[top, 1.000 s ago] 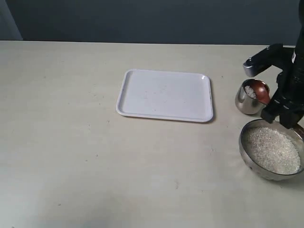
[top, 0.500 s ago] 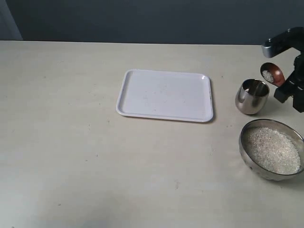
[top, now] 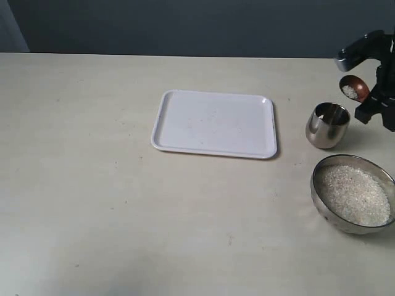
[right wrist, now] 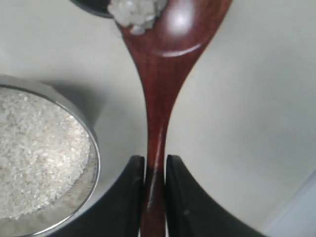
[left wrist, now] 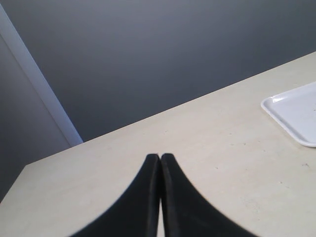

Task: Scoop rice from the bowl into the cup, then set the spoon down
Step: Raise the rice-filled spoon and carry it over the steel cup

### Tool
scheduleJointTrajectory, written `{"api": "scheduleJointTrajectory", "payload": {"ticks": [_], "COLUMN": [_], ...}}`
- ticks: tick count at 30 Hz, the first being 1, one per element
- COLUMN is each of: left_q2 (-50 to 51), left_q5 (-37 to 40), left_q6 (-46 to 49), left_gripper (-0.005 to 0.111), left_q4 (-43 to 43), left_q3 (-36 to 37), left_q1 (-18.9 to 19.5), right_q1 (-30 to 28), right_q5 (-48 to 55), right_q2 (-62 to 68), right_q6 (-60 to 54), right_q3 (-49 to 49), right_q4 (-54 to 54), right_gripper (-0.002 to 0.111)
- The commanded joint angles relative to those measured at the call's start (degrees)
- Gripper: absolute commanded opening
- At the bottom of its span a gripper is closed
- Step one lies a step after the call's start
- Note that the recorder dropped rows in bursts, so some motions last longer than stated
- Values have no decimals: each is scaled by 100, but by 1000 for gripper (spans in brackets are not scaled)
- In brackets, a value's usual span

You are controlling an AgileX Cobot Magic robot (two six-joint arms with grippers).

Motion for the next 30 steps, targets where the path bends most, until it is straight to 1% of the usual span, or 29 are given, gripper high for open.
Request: {"api": "scheduleJointTrajectory", "payload": {"ticks": [1, 4, 9, 14, 17, 25, 30], "left_q2": [-31, -31, -31, -31, -31, -31, -31], "left_q5": [-59, -59, -59, -59, -59, -59, -59], "left_q6": [-24, -24, -24, -24, -24, -24, -24], "left_gripper": [0, 0, 0, 0, 0, 0, 0], "left_q4": [-18, -18, -18, -18, -18, -18, -18], "left_q3": [-13, -13, -13, -13, -13, -13, -13], "left_q1": [-3, -3, -3, -3, -3, -3, -3], "right_q1": [-32, -32, 4, 400, 499, 553, 777], "right_q5": [-19, -19, -19, -19, -19, -19, -19], "right_q2": [259, 412, 432, 444, 532, 606, 606], "right_q6": [21, 167, 176, 407, 536, 812, 824], "right_q3": [-161, -161, -161, -161, -161, -161, -161], "right_q4": [-179, -701, -740, -1168, -1591, -1970, -2004], "right_gripper": [-1, -1, -1, -1, -1, -1, -1]}}
